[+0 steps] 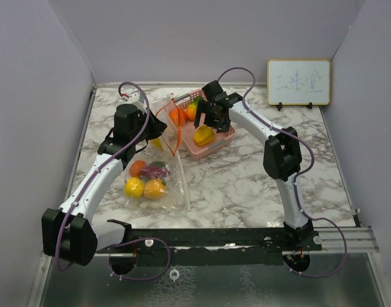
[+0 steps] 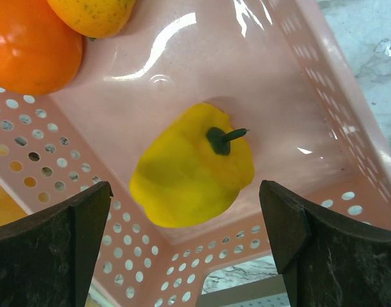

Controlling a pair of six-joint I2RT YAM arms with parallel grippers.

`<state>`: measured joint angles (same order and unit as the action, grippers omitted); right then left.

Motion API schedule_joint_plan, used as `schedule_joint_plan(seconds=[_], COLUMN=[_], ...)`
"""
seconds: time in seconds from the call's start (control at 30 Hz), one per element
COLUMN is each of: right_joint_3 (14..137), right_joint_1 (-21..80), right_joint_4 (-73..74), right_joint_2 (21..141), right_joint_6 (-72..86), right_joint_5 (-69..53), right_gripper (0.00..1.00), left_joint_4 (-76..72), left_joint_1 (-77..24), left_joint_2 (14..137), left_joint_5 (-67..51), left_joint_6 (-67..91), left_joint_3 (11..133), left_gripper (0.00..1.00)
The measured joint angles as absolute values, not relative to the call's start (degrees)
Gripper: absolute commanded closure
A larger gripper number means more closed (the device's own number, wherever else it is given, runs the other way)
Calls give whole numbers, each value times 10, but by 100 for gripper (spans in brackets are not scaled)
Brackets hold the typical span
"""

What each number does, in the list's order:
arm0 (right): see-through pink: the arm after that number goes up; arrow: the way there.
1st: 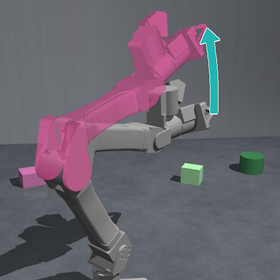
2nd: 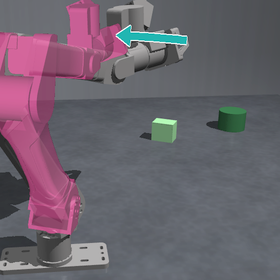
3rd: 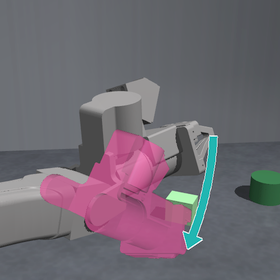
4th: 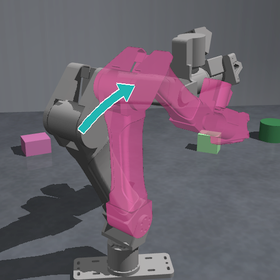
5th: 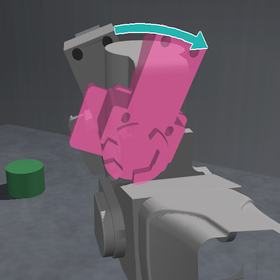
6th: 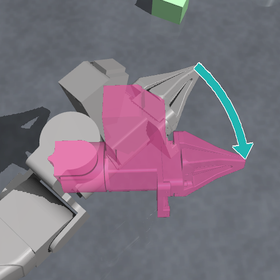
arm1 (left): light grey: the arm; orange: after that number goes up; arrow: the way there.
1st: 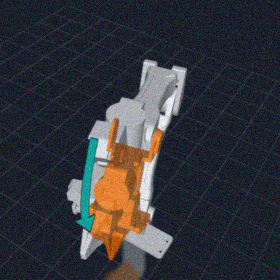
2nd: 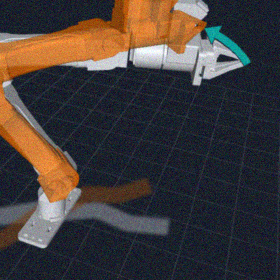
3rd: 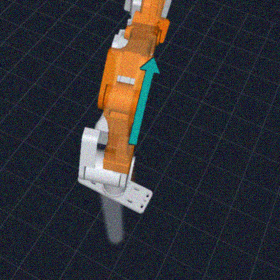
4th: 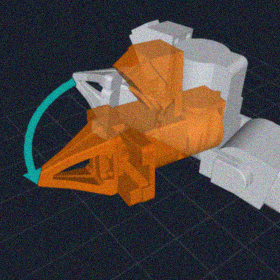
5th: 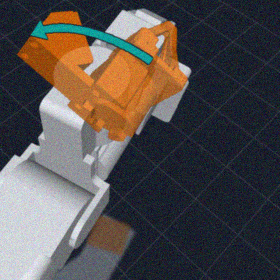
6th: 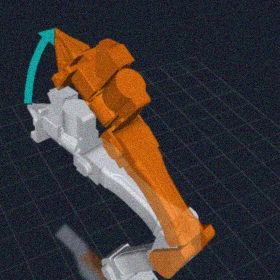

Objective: Place the food in the zip-top bag and seal the zipper
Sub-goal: Pick up the fake vegetable from the bin, then place the fake vegetable in the zipper food storage bag.

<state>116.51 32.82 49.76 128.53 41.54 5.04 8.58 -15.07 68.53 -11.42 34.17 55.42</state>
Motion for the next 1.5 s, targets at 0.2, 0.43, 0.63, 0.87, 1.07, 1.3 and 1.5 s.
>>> schedule_joint_plan(seconds=[0.2, 0.43, 0.63, 0.87, 1.07, 1.3, 1.5], right_joint_3=[1166, 1165, 1167, 1125, 1120, 1023, 945], right_joint_1=[340, 347, 348, 348, 348, 348, 353], right_joint_4=[498, 497, 496, 479, 448, 243, 4], right_joint_2=[1322, 1354, 1355, 1320, 1250, 1057, 1005], right_joint_6=[423, 434, 432, 404, 351, 312, 353], right_joint_5=[54, 67, 72, 83, 61, -114, -315], right_gripper=[0, 1, 32, 38, 37, 37, 38], left_joint_4=[86, 86, 87, 87, 87, 91, 100], left_joint_1=[-151, -151, -151, -150, -151, -151, -151], left_joint_2=[685, 685, 685, 684, 684, 684, 685], left_joint_5=[-121, -124, -124, -124, -124, -124, -125], left_joint_6=[335, 326, 318, 313, 315, 320, 330], left_joint_3=[554, 554, 554, 554, 554, 554, 555], left_gripper=[100, 100, 100, 100, 100, 100, 100])
